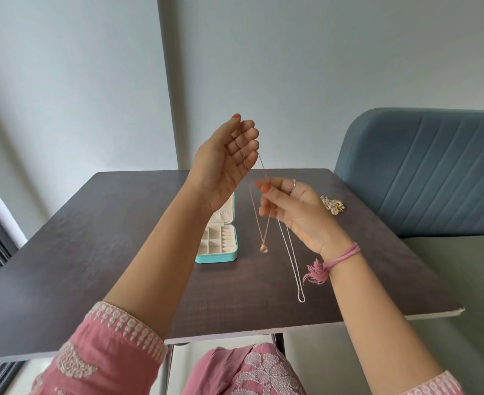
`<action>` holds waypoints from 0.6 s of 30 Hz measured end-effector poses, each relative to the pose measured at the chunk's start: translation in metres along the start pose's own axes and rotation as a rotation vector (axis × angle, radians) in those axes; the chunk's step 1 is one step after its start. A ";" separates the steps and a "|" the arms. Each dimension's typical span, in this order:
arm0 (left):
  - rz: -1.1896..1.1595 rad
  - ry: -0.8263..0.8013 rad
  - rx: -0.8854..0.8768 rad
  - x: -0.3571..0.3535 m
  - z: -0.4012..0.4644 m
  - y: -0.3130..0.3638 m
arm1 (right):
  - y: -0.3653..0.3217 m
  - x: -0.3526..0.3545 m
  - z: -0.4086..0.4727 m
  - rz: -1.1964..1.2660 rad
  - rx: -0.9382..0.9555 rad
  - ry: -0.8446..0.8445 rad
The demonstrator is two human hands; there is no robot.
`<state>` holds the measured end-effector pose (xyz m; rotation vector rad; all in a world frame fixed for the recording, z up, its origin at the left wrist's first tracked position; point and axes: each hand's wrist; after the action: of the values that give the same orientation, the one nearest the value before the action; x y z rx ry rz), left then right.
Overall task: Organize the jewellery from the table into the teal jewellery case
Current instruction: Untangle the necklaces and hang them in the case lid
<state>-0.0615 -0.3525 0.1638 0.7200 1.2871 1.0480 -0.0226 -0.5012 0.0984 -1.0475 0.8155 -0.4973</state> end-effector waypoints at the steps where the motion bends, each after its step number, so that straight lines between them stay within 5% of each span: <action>1: -0.006 -0.008 -0.006 0.000 -0.001 0.000 | 0.002 0.000 -0.002 -0.028 0.001 0.006; 9: -0.021 0.032 -0.049 0.001 -0.001 0.003 | 0.012 -0.001 -0.008 -0.301 0.111 0.099; 18: 0.046 0.023 -0.092 0.006 0.000 -0.002 | 0.001 -0.001 -0.025 -0.788 0.154 -0.081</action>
<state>-0.0612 -0.3479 0.1600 0.6716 1.2385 1.1484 -0.0424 -0.5142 0.0912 -1.2168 0.2558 -1.1541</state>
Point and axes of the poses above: each hand's wrist, its own z-axis towards the middle knuckle, its own x-axis out of the back of the hand, y = z × x, and after that the axes turned 12 degrees about z, right-handed
